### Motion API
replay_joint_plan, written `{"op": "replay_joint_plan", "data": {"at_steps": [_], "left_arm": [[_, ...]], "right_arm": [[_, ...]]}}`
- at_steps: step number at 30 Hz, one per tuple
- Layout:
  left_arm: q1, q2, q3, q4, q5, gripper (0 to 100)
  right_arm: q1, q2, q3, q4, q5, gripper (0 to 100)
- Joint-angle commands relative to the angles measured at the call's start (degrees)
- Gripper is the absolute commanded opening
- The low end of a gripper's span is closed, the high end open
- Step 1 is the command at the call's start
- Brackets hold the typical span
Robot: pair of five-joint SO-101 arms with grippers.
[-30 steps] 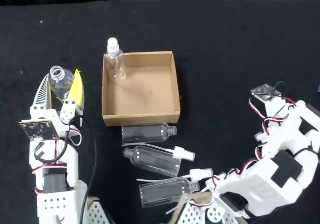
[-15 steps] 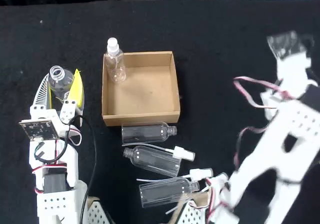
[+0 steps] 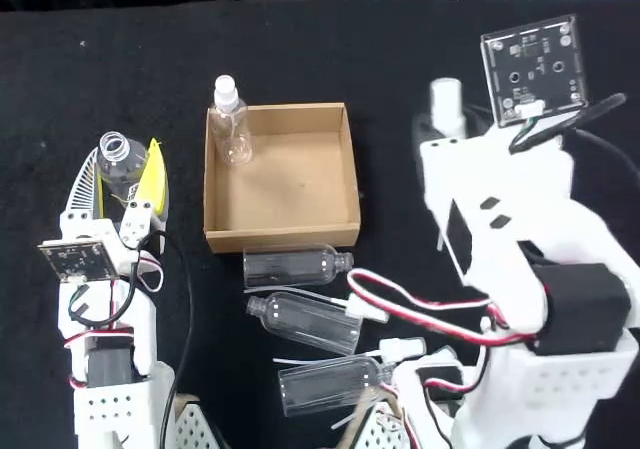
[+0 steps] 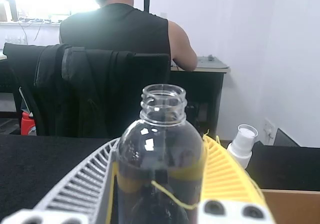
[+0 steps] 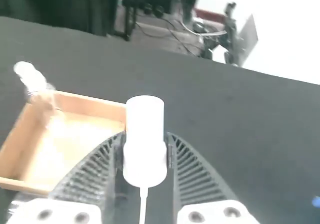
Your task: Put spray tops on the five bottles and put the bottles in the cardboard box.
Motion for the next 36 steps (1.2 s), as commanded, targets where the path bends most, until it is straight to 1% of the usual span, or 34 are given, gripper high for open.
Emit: {"op": "replay_joint_plan", "data": {"at_steps": [1,9,12,15,17,19,20,24,28,34,36], "left_arm": [[-0.3,-1.1,1.4,0.3,0.4,3],[-0.3,-1.1,1.4,0.3,0.4,3],[1.5,-1.1,1.4,0.3,0.6,3],[6.2,-1.1,1.4,1.7,0.6,3],[10.0,-1.1,1.4,6.7,0.5,3],[13.6,-1.1,1.4,13.4,0.4,3],[15.7,-1.2,1.4,15.1,0.3,3],[22.4,-1.3,1.1,15.1,0.3,3],[26.4,-1.2,1.4,10.2,0.5,3],[26.9,-1.2,1.4,-0.1,0.5,3],[26.9,-1.2,1.4,-3.4,0.4,3]], "right_arm": [[-2.5,-1.4,-3.8,0.1,-1.7,1.1],[-5.3,-1.4,-4.1,0.1,-2.4,1.1],[-5.6,-1.5,-4.0,0.4,-2.4,1.1],[-5.6,-1.5,-3.9,0.4,-2.4,1.1],[-5.6,-1.5,-3.9,0.2,-2.4,1.1],[-5.6,-1.5,-3.9,0.1,-2.4,1.1],[-5.6,-1.5,-3.9,0.1,-2.4,1.1],[-5.7,-1.4,-3.9,0.1,-2.5,1.1],[-5.7,-1.4,-3.9,0.1,-2.5,1.1],[-5.7,-1.4,-4.4,0.0,-2.5,1.1],[-6.8,-1.4,-4.3,-0.8,-2.5,1.1]]}}
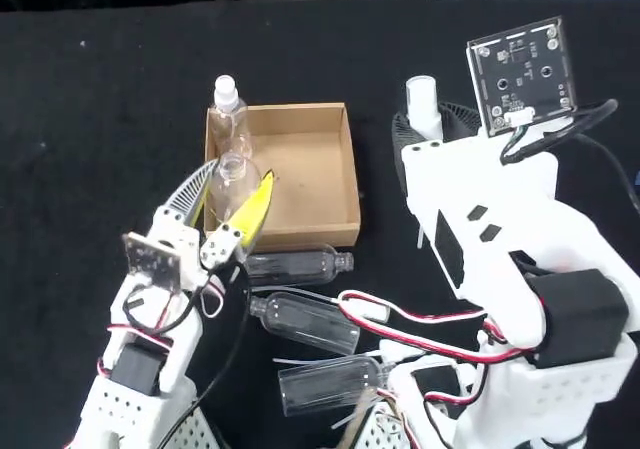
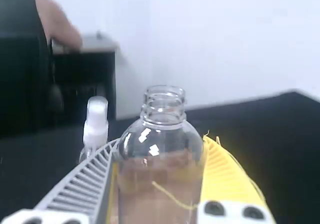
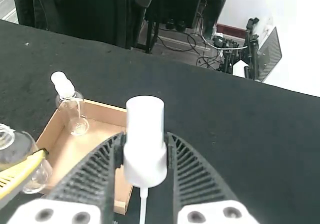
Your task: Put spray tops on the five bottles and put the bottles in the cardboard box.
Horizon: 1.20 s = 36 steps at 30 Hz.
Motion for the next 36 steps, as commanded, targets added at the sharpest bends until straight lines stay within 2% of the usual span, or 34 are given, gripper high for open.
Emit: {"op": "replay_joint_plan", "data": {"at_steps": [1,6,12,15,19,30,36], "left_arm": [[0.7,-1.2,1.4,-8.8,0.4,3],[0.8,-1.1,1.4,-14.1,0.6,3],[1.7,-1.2,1.4,-6.0,0.2,3],[-0.3,-1.3,1.2,-7.6,0.2,3],[-0.6,-1.2,1.4,-14.0,0.5,3],[-0.5,-1.2,1.4,-16.3,0.6,3],[-0.5,-1.2,1.4,-16.3,0.6,3]], "right_arm": [[-3.3,-1.4,-2.9,-1.5,-0.6,1.1],[-11.6,-1.5,-2.7,-5.4,-0.6,1.1],[-17.5,-1.4,-2.6,-9.4,-0.6,1.1],[-17.9,-1.4,-2.6,-11.3,-0.6,1.1],[-17.9,-1.4,-2.6,-13.0,-0.6,1.1],[-17.9,-1.3,-3.0,-14.2,-0.8,1.1],[-17.9,-1.5,-3.0,-23.6,-8.6,1.1]]}}
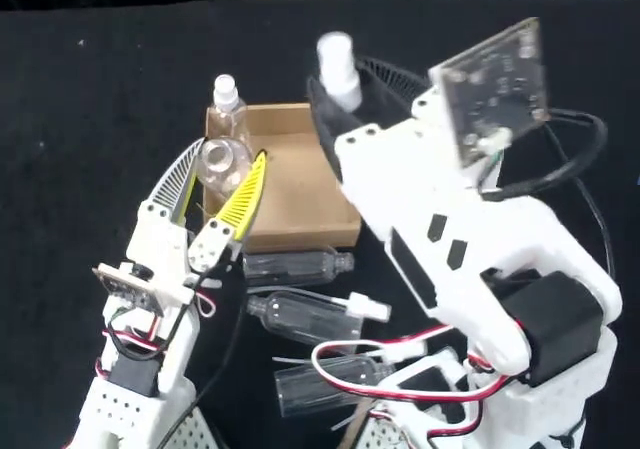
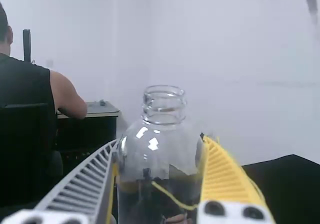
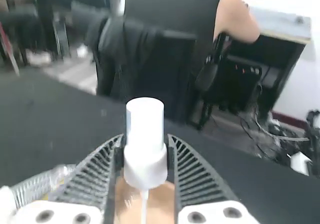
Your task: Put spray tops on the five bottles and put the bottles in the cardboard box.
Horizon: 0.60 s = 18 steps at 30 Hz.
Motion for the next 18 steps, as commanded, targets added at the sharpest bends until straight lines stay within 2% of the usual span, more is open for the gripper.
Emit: {"op": "replay_joint_plan", "data": {"at_steps": [1,7,14,18], "left_arm": [[-0.1,-1.1,1.4,-0.9,0.6,3],[-0.2,-1.1,1.4,2.1,0.6,3],[-0.2,-1.1,1.4,2.0,0.6,3],[-0.1,-1.2,1.4,1.8,0.5,3]], "right_arm": [[-0.9,-1.5,-3.0,-6.0,-4.0,1.1],[-1.2,-1.4,-2.7,-10.7,-8.3,1.1],[-10.6,-0.9,-2.4,-16.4,-7.7,1.1],[-11.6,-1.0,-0.2,-20.4,-7.7,1.1]]}}
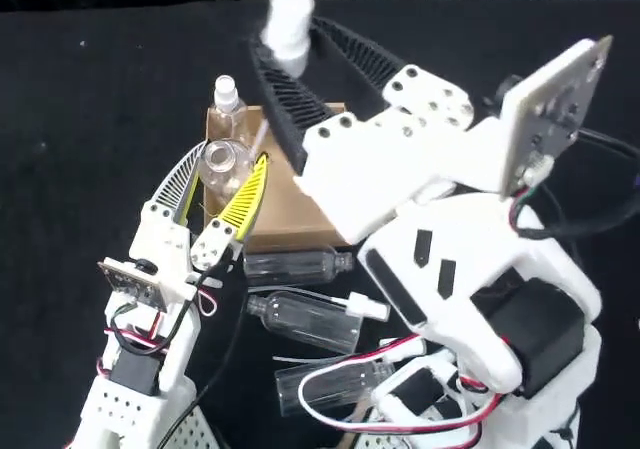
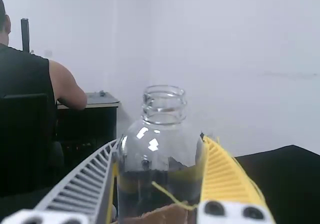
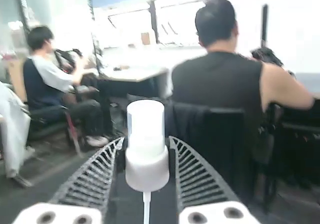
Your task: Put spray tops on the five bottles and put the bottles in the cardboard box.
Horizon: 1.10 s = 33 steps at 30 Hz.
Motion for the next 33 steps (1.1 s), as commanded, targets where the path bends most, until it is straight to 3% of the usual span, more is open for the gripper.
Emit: {"op": "replay_joint_plan", "data": {"at_steps": [1,9,16,28,33], "left_arm": [[-0.1,-1.2,1.4,-0.5,0.5,3],[-0.2,-1.1,1.4,-1.0,0.6,3],[-0.7,-1.1,1.4,13.5,0.5,3],[-0.3,-1.2,0.8,13.4,0.2,3],[-0.7,-1.1,1.4,6.5,0.2,3]], "right_arm": [[-1.3,-1.0,0.5,-4.5,-0.4,1.1],[-1.4,-1.0,8.7,-11.9,-0.4,1.1],[-1.3,-1.0,13.1,-12.3,-0.4,1.1],[-1.1,-1.2,16.6,-12.2,-0.4,1.1],[-1.1,-1.0,17.0,-12.3,-0.3,1.1]]}}
